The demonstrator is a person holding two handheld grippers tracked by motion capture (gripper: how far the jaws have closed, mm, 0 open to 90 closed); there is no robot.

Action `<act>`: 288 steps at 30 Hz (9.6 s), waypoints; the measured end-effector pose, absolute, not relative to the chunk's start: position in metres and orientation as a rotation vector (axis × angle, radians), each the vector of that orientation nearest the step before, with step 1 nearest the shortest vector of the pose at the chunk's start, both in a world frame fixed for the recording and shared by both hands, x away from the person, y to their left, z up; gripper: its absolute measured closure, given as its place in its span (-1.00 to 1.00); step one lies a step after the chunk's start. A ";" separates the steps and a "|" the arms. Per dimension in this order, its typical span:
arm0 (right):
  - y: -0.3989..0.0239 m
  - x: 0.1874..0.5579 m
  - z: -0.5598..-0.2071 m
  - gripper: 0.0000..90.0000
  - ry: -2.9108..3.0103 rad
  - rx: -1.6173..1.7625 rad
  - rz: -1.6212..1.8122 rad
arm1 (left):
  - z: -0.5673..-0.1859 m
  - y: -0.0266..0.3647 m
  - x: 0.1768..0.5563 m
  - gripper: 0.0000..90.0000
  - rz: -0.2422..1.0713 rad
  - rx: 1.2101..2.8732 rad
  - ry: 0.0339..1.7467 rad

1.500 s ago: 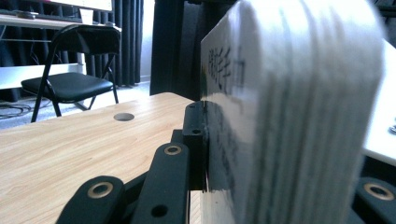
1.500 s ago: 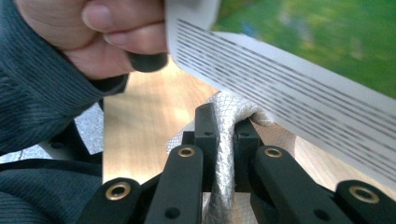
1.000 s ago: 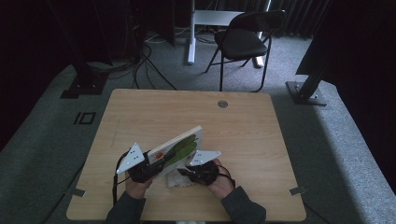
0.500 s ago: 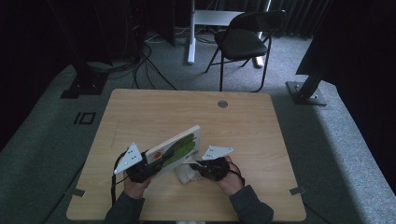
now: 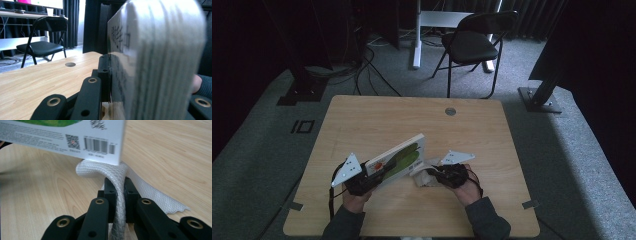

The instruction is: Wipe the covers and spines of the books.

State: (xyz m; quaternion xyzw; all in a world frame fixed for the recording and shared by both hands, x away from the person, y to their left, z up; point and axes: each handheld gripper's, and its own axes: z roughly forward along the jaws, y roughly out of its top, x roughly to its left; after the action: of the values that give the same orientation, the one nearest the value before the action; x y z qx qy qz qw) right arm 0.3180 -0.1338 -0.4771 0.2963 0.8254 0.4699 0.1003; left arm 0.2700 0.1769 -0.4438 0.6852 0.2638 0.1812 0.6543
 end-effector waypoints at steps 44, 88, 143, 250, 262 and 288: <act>-0.152 0.325 -0.436 0.89 2.273 0.900 1.519 | -0.452 0.161 0.270 0.73 0.361 1.630 0.542; -0.163 0.324 -0.405 0.89 2.199 0.848 1.515 | -0.460 0.144 0.258 0.73 0.593 1.722 0.475; -0.164 0.319 -0.388 0.89 2.202 0.769 1.491 | -0.471 0.109 0.238 0.73 1.018 1.906 0.316; -0.131 0.313 -0.400 0.87 2.427 0.630 1.410 | -0.486 0.085 0.220 0.73 1.442 1.955 0.094; -0.128 0.306 -0.399 0.87 2.449 0.580 1.426 | -0.487 0.086 0.221 0.73 1.446 1.954 0.095; -0.113 0.286 -0.391 0.87 2.554 0.361 1.483 | -0.486 0.086 0.221 0.73 1.453 1.949 0.095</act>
State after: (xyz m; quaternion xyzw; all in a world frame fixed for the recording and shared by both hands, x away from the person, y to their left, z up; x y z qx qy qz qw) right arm 0.2859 -0.1131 -0.3912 0.1208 0.8555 0.4967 0.0828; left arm 0.2210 0.0860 -0.4863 0.7513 0.0367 0.5601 0.3470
